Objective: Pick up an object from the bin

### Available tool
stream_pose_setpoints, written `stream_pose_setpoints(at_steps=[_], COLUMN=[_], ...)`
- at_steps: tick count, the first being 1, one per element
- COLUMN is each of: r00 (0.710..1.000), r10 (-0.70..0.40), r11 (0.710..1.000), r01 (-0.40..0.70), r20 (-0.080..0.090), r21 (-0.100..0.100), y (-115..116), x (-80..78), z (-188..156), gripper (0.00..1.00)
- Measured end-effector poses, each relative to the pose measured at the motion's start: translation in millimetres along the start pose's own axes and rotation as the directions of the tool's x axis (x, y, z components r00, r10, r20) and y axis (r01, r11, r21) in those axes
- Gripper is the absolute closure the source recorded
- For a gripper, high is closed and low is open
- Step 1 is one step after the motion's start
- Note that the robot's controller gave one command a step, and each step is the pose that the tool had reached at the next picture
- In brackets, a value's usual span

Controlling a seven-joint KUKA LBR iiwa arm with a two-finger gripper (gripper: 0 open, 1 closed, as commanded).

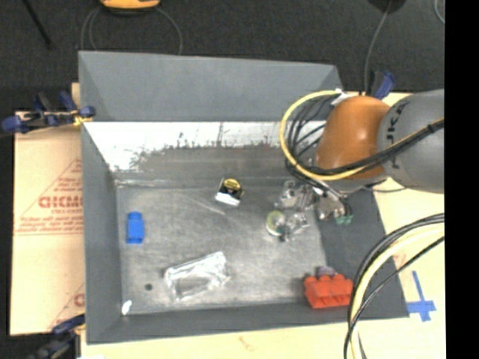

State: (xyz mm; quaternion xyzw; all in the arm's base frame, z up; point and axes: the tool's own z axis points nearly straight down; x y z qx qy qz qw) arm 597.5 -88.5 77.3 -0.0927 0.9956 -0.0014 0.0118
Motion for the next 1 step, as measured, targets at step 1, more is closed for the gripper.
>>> stream_pose_setpoints(at_steps=[1], r00=[0.999], r10=[0.036], r11=[0.999], r01=[-0.036], r20=[-0.010], r21=[-0.001], y=[13.8], x=[-9.7], z=[-137.9], gripper=[1.00])
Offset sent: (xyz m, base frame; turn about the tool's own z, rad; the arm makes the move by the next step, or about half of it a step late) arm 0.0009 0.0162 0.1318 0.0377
